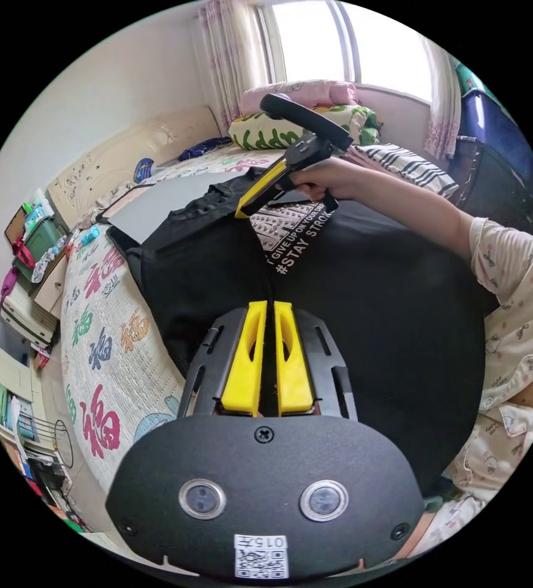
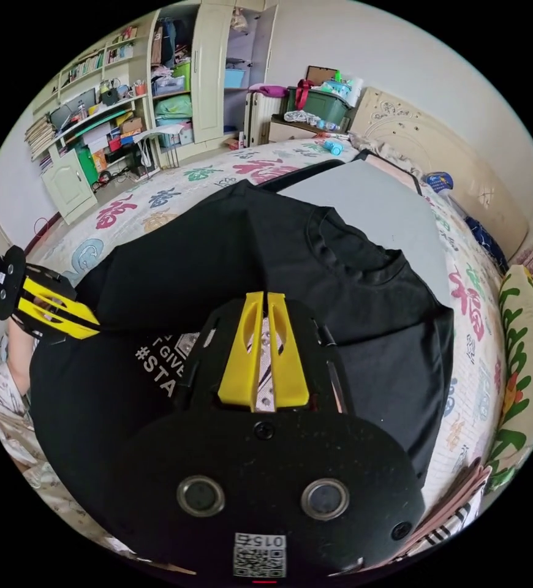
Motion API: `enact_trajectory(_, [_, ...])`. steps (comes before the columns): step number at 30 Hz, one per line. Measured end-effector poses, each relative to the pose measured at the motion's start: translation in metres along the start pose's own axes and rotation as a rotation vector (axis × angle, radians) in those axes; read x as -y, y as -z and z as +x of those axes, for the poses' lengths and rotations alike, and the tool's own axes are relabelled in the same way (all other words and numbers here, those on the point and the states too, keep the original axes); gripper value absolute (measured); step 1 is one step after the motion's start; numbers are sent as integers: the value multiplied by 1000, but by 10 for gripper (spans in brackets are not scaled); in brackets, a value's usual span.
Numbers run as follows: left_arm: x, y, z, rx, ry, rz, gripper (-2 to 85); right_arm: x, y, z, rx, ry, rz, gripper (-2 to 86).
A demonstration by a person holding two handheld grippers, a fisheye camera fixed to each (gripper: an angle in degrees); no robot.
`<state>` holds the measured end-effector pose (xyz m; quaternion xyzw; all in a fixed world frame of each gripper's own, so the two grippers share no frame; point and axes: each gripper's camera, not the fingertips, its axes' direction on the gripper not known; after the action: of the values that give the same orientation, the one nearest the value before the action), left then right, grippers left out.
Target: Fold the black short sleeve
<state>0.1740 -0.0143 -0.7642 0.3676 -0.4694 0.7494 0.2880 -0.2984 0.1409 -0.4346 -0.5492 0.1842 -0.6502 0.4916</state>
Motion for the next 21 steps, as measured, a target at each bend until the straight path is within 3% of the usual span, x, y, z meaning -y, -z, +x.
enact_trajectory(6, [-34, 13, -10, 29, 16, 14, 71, -14, 7, 21, -80, 31, 17, 59])
enact_trajectory(9, [-62, 23, -41, 151, 149, 48, 80, -30, 46, 7, 86, 265, 146, 81])
enact_trajectory(13, [-81, -4, -62, 201, 193, -31, 82, -37, 62, -40, 327, 593, 105, 89])
enact_trajectory(17, [-96, -36, -72, 255, 202, -85, 65, -40, 45, -75, 261, 744, -7, 88])
enact_trajectory(21, [-109, -44, -80, 252, 202, -96, 44, -34, 26, -72, 210, 693, -55, 49])
